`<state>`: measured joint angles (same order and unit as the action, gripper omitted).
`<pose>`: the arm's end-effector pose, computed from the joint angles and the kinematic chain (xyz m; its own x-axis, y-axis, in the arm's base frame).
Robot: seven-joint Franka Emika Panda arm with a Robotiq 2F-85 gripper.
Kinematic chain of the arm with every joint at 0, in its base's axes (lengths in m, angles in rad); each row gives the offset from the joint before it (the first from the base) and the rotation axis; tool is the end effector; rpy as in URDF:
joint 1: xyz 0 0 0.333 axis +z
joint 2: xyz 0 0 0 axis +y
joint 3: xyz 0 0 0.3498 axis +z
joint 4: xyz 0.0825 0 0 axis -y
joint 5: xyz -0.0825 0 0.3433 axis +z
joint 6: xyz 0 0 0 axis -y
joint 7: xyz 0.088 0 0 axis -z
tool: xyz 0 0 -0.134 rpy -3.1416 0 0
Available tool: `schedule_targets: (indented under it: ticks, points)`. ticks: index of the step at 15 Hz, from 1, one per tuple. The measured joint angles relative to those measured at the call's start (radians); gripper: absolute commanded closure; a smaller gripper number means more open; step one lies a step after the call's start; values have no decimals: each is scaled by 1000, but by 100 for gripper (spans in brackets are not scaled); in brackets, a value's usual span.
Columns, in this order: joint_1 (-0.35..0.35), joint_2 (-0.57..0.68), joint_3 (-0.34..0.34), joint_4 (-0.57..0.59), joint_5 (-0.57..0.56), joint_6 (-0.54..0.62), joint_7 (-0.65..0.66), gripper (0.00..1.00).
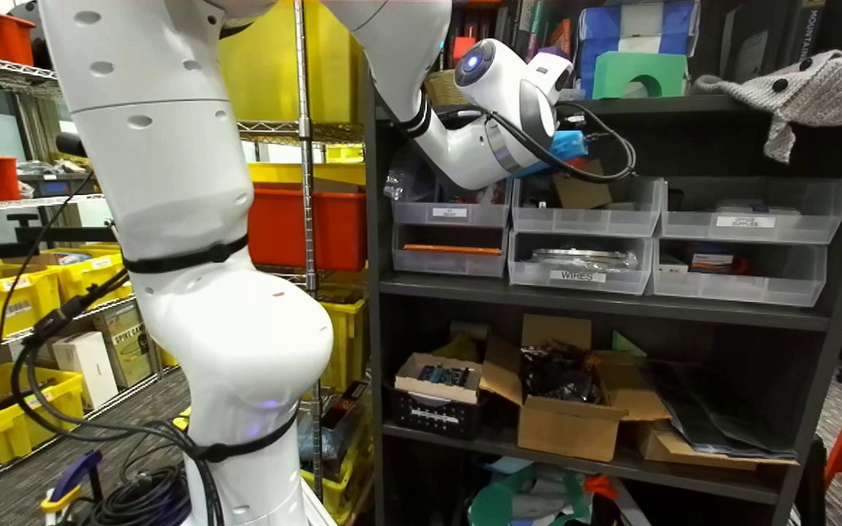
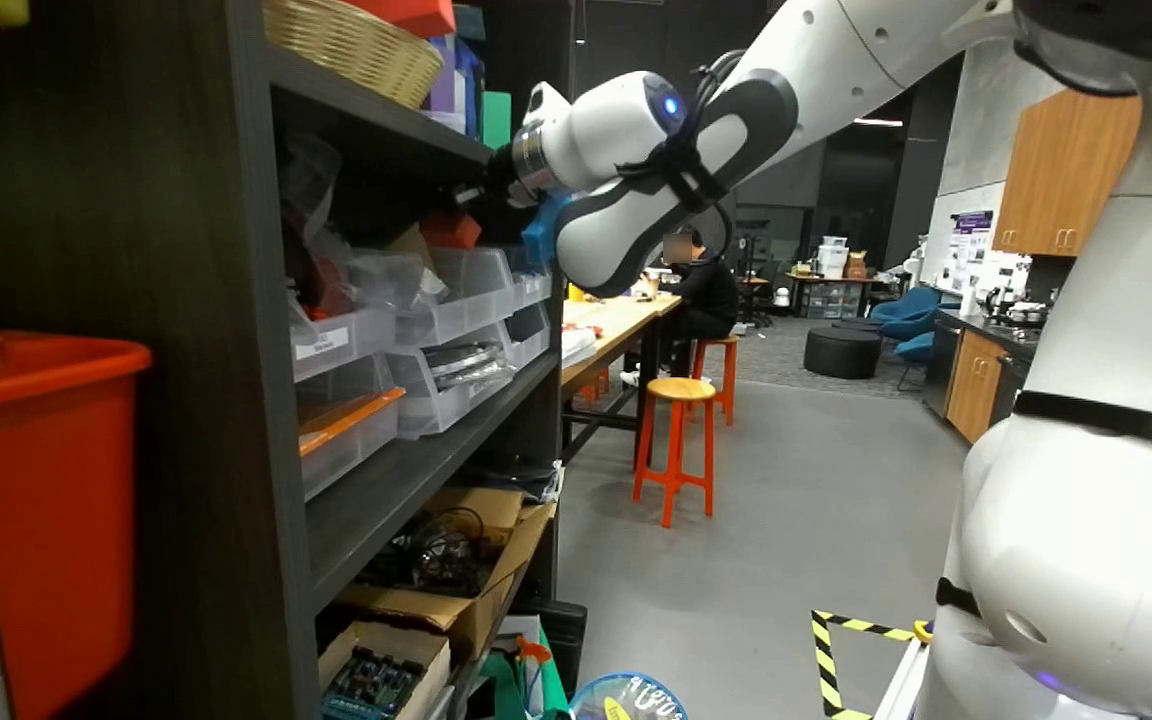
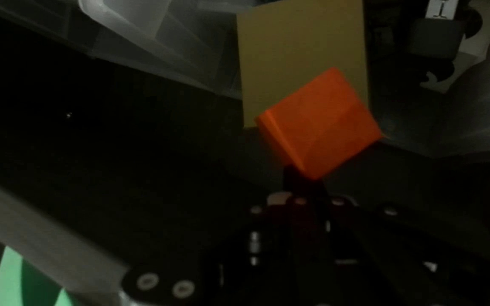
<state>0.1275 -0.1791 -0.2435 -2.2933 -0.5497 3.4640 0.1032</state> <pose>0.5002 -0.0028 0.6256 0.2185 0.3438 0.9132 0.1514 -0.9365 0.3163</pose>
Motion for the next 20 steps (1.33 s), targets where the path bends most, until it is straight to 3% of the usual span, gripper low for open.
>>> schedule_targets:
  ticks: [8, 13, 17, 20]
  points:
    - [185, -81, -302, -81, -147, 0, 50, 100]
    - [275, -211, -479, -129, -187, 1, 8, 100]
    - [315, -321, -575, -168, -196, 0, -56, 100]
    - [325, -395, -608, -190, -196, 0, -107, 100]
